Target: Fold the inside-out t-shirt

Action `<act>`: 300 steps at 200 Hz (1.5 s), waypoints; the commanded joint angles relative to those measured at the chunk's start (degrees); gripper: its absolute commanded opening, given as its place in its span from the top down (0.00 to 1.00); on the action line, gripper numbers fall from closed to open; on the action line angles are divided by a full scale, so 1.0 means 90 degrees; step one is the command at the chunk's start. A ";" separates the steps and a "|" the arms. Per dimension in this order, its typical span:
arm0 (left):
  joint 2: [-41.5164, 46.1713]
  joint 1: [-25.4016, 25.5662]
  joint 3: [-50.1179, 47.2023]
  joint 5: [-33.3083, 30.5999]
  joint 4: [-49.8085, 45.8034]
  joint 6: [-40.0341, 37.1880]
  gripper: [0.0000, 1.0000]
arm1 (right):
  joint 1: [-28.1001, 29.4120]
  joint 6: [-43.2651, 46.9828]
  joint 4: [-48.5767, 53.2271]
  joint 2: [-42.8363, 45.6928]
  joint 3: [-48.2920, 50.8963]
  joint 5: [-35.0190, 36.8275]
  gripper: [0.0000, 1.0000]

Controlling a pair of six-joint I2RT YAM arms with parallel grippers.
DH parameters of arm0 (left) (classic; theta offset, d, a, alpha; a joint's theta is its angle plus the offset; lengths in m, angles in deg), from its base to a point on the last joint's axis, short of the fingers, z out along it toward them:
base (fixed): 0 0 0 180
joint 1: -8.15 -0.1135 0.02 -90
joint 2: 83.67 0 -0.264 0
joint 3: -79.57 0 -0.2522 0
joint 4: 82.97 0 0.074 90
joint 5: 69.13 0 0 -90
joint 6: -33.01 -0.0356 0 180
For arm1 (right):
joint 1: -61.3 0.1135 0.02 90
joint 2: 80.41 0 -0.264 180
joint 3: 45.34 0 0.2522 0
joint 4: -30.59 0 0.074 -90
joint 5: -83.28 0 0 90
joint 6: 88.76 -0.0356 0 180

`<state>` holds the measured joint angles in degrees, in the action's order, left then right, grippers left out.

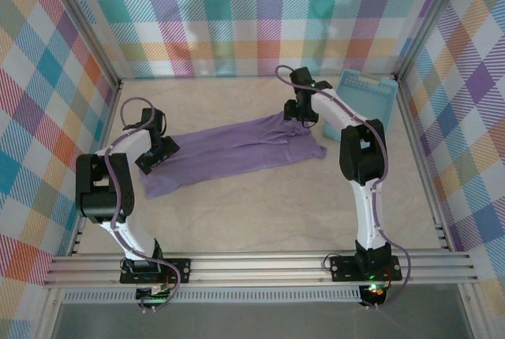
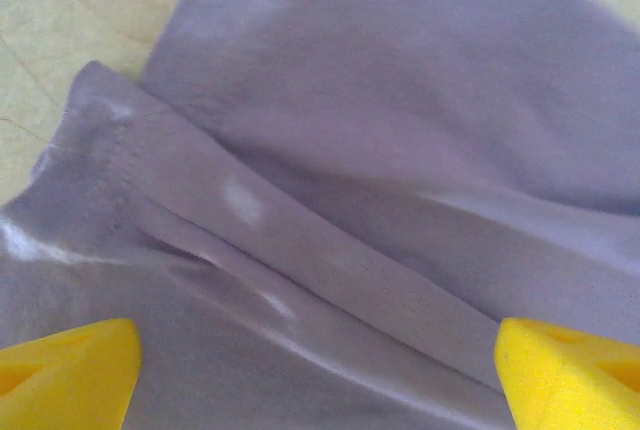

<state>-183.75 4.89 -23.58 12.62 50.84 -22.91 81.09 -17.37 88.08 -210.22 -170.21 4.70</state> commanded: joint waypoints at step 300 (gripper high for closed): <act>0.1044 -0.0210 -0.1721 0.0446 0.0683 0.0509 0.07 | -0.0108 0.0029 -0.0206 0.1960 0.2223 0.0095 1.00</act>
<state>-176.20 1.37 -36.34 16.33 60.96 -19.45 80.59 -20.10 84.21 -198.49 -149.92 1.22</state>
